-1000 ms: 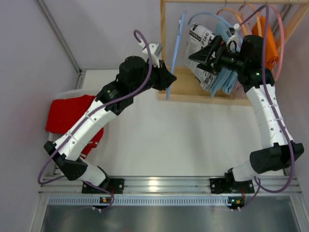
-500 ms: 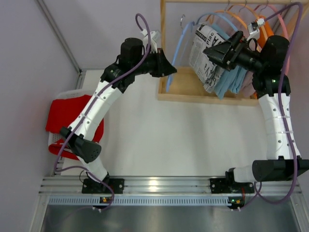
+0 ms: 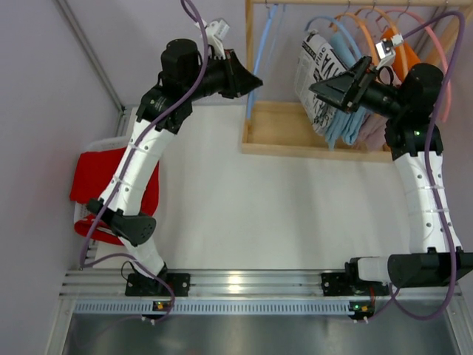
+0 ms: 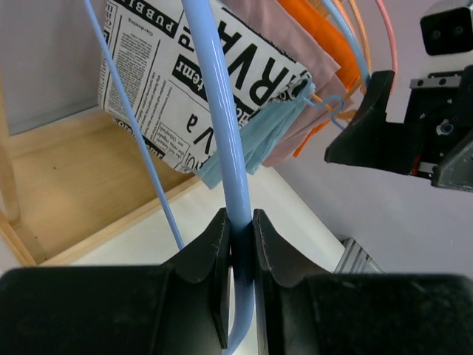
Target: Remove the trousers from the hanger
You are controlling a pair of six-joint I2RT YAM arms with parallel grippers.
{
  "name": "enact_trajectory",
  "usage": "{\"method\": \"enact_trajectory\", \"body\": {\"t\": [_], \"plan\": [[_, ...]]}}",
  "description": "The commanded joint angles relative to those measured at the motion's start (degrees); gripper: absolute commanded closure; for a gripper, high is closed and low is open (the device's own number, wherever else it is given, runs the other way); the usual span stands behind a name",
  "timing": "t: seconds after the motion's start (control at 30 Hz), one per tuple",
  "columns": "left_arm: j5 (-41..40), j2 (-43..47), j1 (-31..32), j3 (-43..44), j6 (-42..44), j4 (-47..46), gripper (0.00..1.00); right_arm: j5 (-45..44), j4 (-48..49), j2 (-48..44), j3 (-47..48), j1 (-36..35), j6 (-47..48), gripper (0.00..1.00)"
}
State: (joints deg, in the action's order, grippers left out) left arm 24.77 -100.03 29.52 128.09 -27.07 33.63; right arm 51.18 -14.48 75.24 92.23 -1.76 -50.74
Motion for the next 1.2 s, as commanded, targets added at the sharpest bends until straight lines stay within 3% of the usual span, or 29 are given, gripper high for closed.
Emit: {"method": "enact_trajectory", "body": {"t": [0.0, 0.3, 0.6, 0.63, 0.7, 0.73, 0.97, 1.03, 1.07, 1.17], "plan": [[0.79, -2.18, -2.53, 4.97, -1.30, -6.29, 1.00, 1.38, 4.73, -3.26, 0.41, -0.26, 0.29, 0.01], [10.81, -8.42, -6.58, 7.34, -9.22, -13.50, 1.00, 1.21, 4.46, -3.44, -0.03, -0.35, 0.29, 0.01], [11.79, -8.96, -7.11, 3.49, -11.08, -13.59, 0.98, 1.38, 3.41, -4.40, 0.94, -0.26, 2.22, 0.01], [11.61, -8.61, -7.11, 3.13, -10.90, -13.59, 0.85, 1.38, 3.41, -4.49, 1.11, -0.35, 2.49, 0.00], [10.57, -7.56, -7.11, 2.78, -9.67, -13.59, 0.81, 1.03, 3.32, -4.93, 1.55, -0.35, 4.15, 0.01], [10.12, -7.03, -7.19, 2.69, -9.15, -13.76, 0.70, 0.86, 2.88, -5.10, 1.73, -0.26, 4.77, 0.01], [5.46, -0.71, -7.11, -1.08, -4.67, -14.38, 0.33, -1.69, -3.60, -5.02, 4.98, -0.26, 12.94, 0.01], [4.67, 2.55, -7.11, -4.68, -3.26, -14.99, 0.25, -1.70, -4.41, -5.02, 5.42, -0.17, 13.91, 0.01], [3.19, 5.17, -7.11, -6.26, -1.60, -15.43, 0.15, -1.87, -5.81, -5.02, 5.68, -0.09, 15.05, 0.01], [-0.68, 10.97, -7.37, -14.25, 0.96, -19.55, 0.02, -3.36, -9.06, -4.49, 7.18, 0.00, 18.56, 0.01]]}}
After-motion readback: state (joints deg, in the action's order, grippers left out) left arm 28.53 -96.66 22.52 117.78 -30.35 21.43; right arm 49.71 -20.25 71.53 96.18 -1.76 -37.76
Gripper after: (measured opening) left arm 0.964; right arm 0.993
